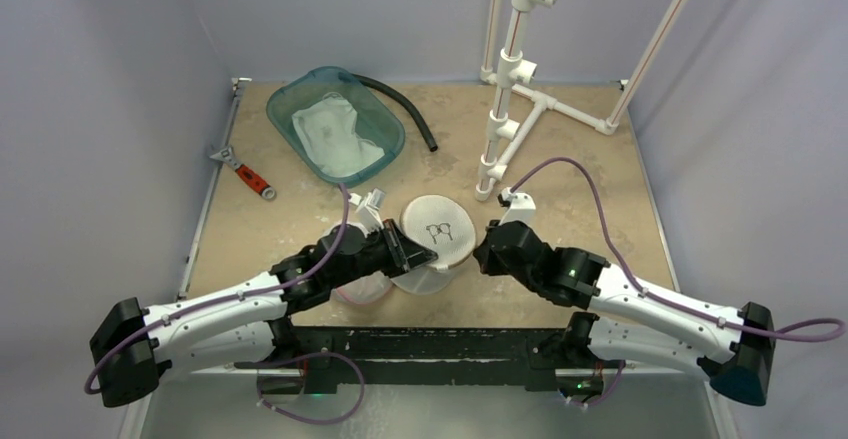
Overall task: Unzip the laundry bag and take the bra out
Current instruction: Unzip the laundry bag at the center of the board.
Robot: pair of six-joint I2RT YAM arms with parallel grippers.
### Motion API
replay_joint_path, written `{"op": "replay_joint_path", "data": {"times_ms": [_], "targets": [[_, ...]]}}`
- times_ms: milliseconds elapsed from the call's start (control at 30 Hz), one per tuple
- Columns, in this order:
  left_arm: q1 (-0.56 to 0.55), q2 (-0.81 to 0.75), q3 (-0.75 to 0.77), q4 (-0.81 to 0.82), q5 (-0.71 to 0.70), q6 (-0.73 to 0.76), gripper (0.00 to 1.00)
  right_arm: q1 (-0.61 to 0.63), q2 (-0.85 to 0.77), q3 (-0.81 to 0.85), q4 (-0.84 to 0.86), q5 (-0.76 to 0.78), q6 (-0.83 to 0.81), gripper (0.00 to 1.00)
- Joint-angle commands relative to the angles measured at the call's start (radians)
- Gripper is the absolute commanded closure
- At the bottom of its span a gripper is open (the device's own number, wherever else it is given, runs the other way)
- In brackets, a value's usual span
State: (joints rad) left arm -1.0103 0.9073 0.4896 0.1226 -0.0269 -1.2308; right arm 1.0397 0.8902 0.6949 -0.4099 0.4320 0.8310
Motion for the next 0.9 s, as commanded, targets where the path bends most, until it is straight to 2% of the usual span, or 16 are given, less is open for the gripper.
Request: {"op": "replay_joint_path", "data": {"times_ms": [0, 200, 300, 333, 400, 433, 500, 600, 867], "targets": [[-0.002, 0.015, 0.071, 0.050, 0.150, 0.108, 1.00, -0.005, -0.024, -0.005, -0.081, 0.129, 0.091, 1.00], [0.007, 0.065, 0.142, 0.036, 0.268, 0.236, 1.00, -0.005, -0.076, 0.000, -0.158, 0.219, 0.184, 1.00], [0.029, 0.082, 0.159, -0.004, 0.265, 0.273, 1.00, -0.005, -0.108, 0.004, -0.162, 0.231, 0.199, 1.00], [0.041, 0.084, 0.157, -0.014, 0.255, 0.269, 0.80, -0.005, -0.121, 0.003, -0.156, 0.232, 0.197, 1.00], [0.057, 0.078, 0.138, -0.010, 0.231, 0.245, 0.47, -0.005, -0.144, -0.002, -0.127, 0.232, 0.172, 1.00], [0.060, 0.072, 0.123, -0.007, 0.213, 0.228, 0.35, -0.005, -0.150, -0.002, -0.122, 0.231, 0.165, 1.00], [0.061, 0.054, 0.109, -0.022, 0.164, 0.201, 0.22, -0.005, -0.156, -0.001, -0.105, 0.232, 0.139, 1.00], [0.061, 0.023, 0.092, -0.057, 0.099, 0.144, 0.15, -0.006, -0.152, 0.005, -0.095, 0.209, 0.123, 1.00], [0.003, -0.065, 0.013, -0.094, -0.027, -0.145, 0.13, -0.005, -0.135, -0.006, -0.033, 0.157, 0.087, 1.00]]}}
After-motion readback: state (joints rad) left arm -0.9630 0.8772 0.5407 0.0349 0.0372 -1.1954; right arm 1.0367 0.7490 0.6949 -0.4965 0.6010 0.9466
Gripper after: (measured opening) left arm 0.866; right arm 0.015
